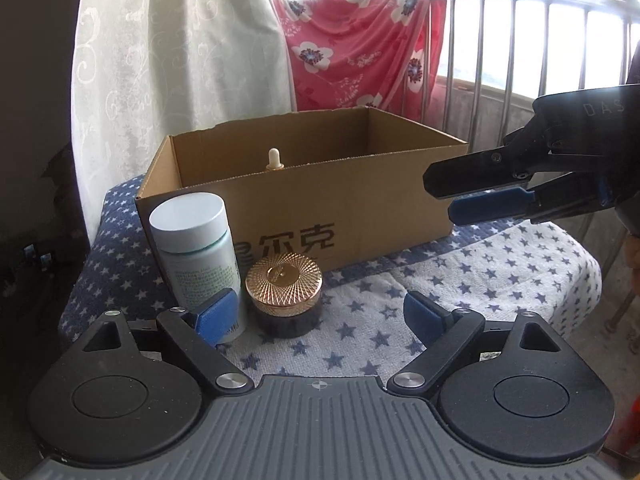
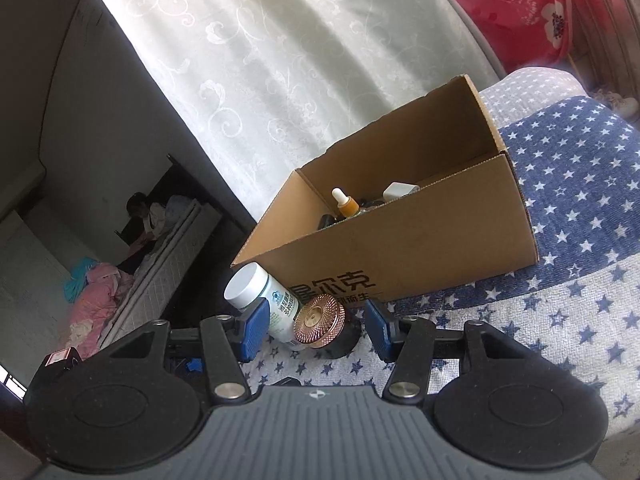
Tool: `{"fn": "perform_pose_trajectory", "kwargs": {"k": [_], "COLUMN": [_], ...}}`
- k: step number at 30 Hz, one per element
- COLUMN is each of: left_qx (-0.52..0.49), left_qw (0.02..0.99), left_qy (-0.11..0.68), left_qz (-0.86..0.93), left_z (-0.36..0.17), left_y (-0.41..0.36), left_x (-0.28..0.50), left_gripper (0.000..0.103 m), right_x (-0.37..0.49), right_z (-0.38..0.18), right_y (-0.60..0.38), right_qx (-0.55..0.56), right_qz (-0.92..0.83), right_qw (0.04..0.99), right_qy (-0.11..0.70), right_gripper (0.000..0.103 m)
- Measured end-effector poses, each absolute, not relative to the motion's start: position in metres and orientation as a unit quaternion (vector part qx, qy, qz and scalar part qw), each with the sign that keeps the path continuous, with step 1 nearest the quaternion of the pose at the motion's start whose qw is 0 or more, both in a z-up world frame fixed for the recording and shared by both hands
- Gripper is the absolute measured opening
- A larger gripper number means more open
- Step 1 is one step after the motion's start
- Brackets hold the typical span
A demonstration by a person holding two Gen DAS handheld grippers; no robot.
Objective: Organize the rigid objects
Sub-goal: 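Withdraw the right gripper toward the rose-gold-lidded jar, then grasp the rose-gold-lidded jar by its lid with the right gripper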
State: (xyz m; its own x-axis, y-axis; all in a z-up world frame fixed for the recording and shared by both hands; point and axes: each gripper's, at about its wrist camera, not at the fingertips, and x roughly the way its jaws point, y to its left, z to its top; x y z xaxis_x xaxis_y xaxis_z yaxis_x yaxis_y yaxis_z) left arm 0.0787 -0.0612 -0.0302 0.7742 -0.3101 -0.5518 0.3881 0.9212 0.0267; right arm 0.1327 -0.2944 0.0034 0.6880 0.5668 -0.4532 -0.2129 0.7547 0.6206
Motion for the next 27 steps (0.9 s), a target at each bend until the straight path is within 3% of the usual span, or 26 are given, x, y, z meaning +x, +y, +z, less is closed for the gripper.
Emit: {"fn": "perform_pose_trajectory", "kwargs": {"k": [10,15,18,27], "left_qx": [0.024,0.023,0.021,-0.001], "left_qw": [0.930,0.926,0.924,0.921], "left_qy": [0.330,0.344,0.349,0.356], "left_qz": [-0.159,-0.155,-0.153,-0.158], "left_z": [-0.059,-0.067,-0.068,-0.070], "left_y": [-0.049,-0.050,-0.051,-0.044], "left_x": [0.116,0.125,0.128,0.131], "left_gripper": [0.071,0.063,0.060,0.059], "right_x": [0.185,0.204,0.210,0.212], "right_z": [-0.043,-0.059,-0.065,-0.072], "right_y": [-0.256,-0.251,-0.248,-0.247], "right_qx": [0.284,0.296,0.293,0.301], "right_qz": [0.242,0.238,0.236,0.239], "right_qw": [0.841,0.829,0.827,0.819], "right_qy": [0.392,0.410,0.417,0.426], "right_gripper": [0.054,0.044,0.040,0.039]}}
